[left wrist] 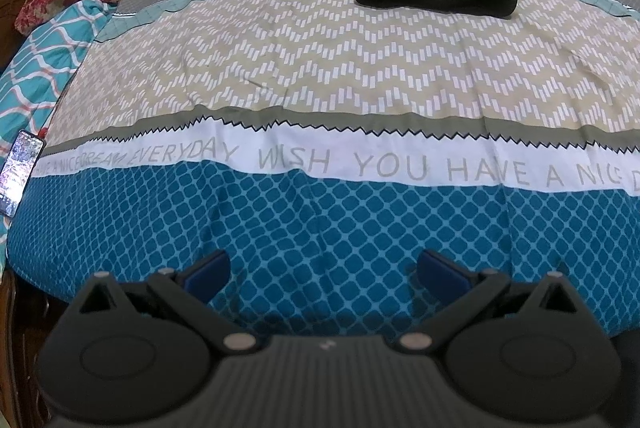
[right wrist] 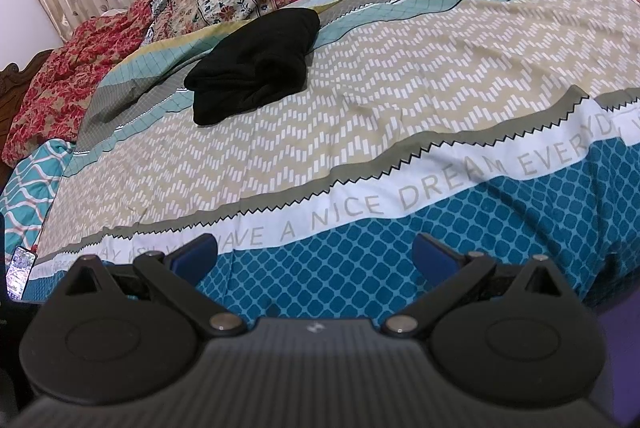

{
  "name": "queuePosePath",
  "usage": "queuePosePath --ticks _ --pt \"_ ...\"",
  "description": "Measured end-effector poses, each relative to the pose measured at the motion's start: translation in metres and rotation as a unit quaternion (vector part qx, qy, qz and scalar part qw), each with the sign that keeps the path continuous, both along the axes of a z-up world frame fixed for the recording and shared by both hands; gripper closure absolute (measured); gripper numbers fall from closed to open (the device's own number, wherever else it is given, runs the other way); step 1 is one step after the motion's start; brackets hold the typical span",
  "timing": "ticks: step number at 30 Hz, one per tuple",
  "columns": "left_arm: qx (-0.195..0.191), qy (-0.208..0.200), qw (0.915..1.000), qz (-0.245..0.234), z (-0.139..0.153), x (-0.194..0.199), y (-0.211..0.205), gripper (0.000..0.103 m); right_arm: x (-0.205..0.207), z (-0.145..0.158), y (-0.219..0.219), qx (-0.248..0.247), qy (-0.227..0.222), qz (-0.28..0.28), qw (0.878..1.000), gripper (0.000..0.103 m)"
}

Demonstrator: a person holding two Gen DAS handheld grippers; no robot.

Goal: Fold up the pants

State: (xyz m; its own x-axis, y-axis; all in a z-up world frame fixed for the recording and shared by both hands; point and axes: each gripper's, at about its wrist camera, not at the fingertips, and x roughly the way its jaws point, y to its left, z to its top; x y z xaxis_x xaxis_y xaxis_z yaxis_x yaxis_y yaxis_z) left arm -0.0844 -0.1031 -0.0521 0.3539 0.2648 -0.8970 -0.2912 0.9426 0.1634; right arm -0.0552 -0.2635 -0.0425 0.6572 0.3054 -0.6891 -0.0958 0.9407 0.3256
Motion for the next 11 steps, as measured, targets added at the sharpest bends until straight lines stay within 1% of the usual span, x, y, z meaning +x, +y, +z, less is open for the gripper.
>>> queuePosePath --ticks 11 --pt "-0.004 -0.002 1.0 -0.007 -0.001 -0.0006 -0.0007 0.0 0.0014 -0.0037 -0.0009 0.0 0.004 0.001 1.0 0.0"
